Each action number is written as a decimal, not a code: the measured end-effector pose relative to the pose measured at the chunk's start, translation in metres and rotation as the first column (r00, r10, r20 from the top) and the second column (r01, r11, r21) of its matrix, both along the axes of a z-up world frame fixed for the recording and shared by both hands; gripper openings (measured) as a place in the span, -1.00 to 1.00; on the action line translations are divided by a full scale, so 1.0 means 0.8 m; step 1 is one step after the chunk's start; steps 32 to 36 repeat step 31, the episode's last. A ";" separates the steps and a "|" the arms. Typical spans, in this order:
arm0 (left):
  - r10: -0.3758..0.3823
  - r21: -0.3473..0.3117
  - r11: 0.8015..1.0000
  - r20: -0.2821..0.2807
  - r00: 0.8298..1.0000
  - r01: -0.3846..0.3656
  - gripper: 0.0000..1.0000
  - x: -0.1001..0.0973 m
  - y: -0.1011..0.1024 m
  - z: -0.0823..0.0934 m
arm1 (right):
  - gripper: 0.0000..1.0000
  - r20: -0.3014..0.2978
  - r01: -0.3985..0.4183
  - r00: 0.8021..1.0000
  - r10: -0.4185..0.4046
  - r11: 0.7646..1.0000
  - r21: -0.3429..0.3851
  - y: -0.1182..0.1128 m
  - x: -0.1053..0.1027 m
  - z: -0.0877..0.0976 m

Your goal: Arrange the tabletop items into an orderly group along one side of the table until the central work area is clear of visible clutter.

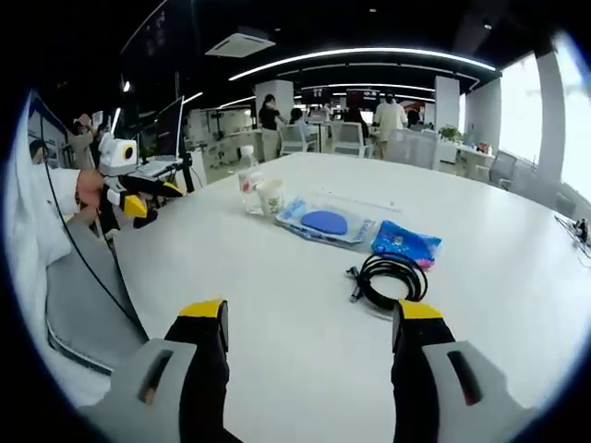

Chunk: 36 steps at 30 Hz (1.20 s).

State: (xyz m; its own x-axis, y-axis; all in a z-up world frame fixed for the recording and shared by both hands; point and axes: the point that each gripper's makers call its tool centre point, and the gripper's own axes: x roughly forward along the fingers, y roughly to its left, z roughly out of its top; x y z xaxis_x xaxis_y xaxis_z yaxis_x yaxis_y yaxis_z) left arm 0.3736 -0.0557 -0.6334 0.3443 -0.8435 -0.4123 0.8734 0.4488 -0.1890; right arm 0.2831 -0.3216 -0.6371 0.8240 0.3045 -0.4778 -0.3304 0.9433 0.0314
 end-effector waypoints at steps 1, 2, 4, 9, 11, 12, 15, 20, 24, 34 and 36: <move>0.002 0.000 1.000 -0.003 1.000 -0.002 0.59 -0.001 0.001 -0.001 | 0.44 -0.009 0.002 1.000 -0.002 1.000 0.005 0.000 -0.002 -0.001; 0.004 0.000 1.000 -0.007 1.000 -0.004 0.59 -0.002 0.002 -0.001 | 0.44 -0.013 0.003 1.000 -0.003 1.000 0.003 -0.001 -0.003 -0.002; 0.006 0.005 1.000 -0.010 1.000 -0.006 0.59 -0.004 0.004 -0.002 | 0.42 -0.018 0.002 1.000 -0.002 1.000 -0.002 -0.001 -0.005 -0.003; 0.003 0.003 1.000 -0.013 1.000 -0.003 0.59 -0.009 0.003 0.000 | 0.42 -0.014 0.005 1.000 -0.005 1.000 -0.002 -0.002 -0.007 -0.002; -0.003 0.008 1.000 -0.013 1.000 0.003 0.59 -0.012 0.002 -0.001 | 0.42 -0.012 0.004 1.000 -0.004 1.000 0.000 -0.001 -0.007 -0.001; -0.003 0.008 1.000 -0.013 1.000 0.004 0.59 -0.013 0.002 -0.001 | 0.42 -0.012 0.003 1.000 -0.003 1.000 -0.001 0.000 -0.008 -0.002; -0.004 0.008 1.000 -0.012 1.000 0.004 0.59 -0.014 0.002 0.000 | 0.43 -0.013 -0.013 1.000 0.013 1.000 -0.010 0.003 -0.010 -0.002; -0.010 0.013 1.000 -0.008 1.000 0.010 0.58 -0.015 0.002 0.001 | 0.42 -0.020 -0.020 1.000 0.020 1.000 -0.021 0.002 -0.014 -0.004; -0.010 0.013 1.000 -0.007 1.000 0.010 0.58 -0.017 0.001 0.003 | 0.42 -0.024 -0.020 1.000 0.019 1.000 -0.020 0.000 -0.016 -0.006; -0.012 0.014 1.000 -0.013 1.000 0.012 0.58 -0.021 0.001 0.004 | 0.41 -0.026 -0.022 0.999 0.022 0.999 -0.024 -0.001 -0.018 -0.006; -0.012 0.014 1.000 -0.013 1.000 0.012 0.58 -0.021 0.001 0.004 | 0.41 -0.026 -0.022 0.999 0.022 0.999 -0.024 -0.001 -0.018 -0.006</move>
